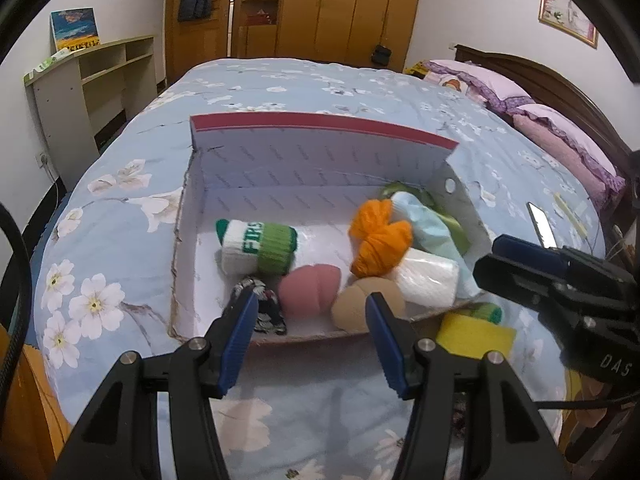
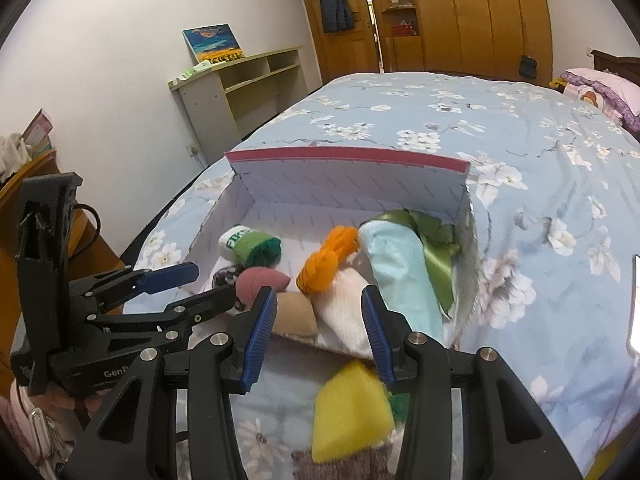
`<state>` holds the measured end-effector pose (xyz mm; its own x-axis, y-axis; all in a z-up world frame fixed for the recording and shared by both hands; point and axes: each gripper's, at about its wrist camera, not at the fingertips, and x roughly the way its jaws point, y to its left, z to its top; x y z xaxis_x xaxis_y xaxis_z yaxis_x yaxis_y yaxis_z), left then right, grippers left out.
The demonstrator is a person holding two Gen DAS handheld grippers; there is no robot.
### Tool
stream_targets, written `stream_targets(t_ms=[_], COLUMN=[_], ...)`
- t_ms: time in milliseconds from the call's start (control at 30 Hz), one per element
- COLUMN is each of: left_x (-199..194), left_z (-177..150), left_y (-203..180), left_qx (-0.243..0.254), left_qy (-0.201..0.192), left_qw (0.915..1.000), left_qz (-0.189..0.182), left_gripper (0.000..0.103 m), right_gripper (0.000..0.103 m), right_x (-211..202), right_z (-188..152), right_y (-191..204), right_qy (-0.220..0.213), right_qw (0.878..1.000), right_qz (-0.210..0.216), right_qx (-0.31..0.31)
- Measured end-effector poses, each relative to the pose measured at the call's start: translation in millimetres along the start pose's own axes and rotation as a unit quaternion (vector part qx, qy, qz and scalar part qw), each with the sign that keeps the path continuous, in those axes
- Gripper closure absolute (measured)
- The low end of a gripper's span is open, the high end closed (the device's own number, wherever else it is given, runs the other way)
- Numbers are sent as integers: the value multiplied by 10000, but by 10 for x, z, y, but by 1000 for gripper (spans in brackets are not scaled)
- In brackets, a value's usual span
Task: Organize soft objects
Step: 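Withdraw both grippers from the box toward the yellow sponge and brown sock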
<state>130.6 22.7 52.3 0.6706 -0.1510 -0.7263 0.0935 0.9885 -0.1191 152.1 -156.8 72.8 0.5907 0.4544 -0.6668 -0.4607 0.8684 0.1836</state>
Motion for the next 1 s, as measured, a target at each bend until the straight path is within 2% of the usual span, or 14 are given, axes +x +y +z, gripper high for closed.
stream_targets(t_ms=[500,1000], left_x=[-169,-195], left_z=[-225,-390], left_y=[-282,-571], left_qx=[222,465], left_qy=[60,217], left_qw=[9995,9974], left_qz=[-226,-513], left_gripper=[44,44], right_gripper=[58,58], right_x=[-330,-546], right_z=[-346,-682], right_y=[-88,-238], right_qy=[-14,154], right_qw=[9998,9990], right_qz=[-151,-406], right_qx=[133,63])
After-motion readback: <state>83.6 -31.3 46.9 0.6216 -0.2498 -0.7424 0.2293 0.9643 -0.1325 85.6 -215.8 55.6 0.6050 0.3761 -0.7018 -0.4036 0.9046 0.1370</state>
